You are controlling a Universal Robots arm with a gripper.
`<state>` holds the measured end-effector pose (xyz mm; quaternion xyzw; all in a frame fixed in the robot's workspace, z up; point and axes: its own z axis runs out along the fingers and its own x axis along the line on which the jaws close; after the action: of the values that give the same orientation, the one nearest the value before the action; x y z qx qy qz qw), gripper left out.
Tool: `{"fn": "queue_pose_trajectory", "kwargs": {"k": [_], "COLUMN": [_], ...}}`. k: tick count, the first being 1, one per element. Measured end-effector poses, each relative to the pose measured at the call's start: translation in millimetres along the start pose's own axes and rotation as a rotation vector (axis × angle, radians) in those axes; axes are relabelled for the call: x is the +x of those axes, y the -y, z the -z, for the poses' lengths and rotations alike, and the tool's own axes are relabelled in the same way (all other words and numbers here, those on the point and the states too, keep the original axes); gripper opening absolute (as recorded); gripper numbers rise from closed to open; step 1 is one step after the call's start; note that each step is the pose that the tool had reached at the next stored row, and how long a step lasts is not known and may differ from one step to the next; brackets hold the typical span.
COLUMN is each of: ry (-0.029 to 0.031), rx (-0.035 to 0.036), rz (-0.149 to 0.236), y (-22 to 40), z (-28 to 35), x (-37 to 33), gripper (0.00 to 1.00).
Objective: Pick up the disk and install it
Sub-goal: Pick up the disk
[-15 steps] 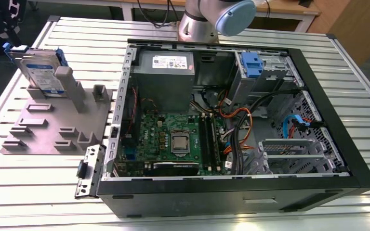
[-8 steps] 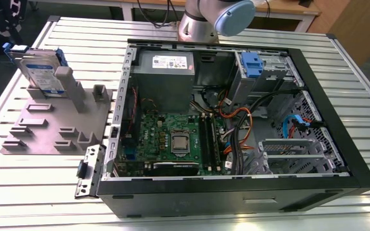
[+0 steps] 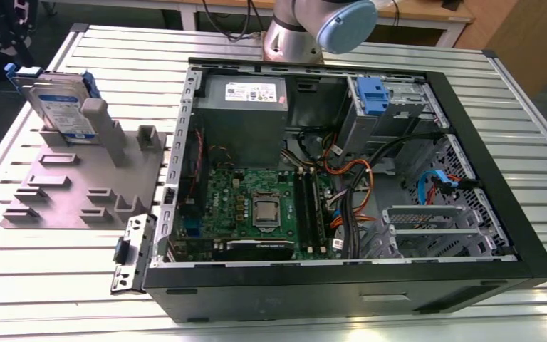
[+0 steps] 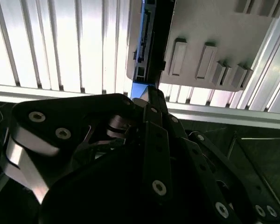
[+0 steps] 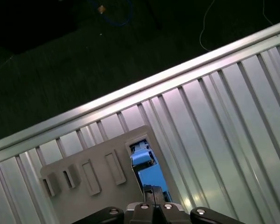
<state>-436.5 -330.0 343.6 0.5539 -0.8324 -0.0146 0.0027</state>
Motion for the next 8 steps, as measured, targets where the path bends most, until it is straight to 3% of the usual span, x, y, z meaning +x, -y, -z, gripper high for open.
{"fn": "queue_pose_trajectory", "kwargs": {"k": [8], "ry": [0.0002], "rx": [0.0053], "rz": [0.087], "y": [0.1], "z": [-3.1], "x": [0.0], "gripper": [0.11]}}
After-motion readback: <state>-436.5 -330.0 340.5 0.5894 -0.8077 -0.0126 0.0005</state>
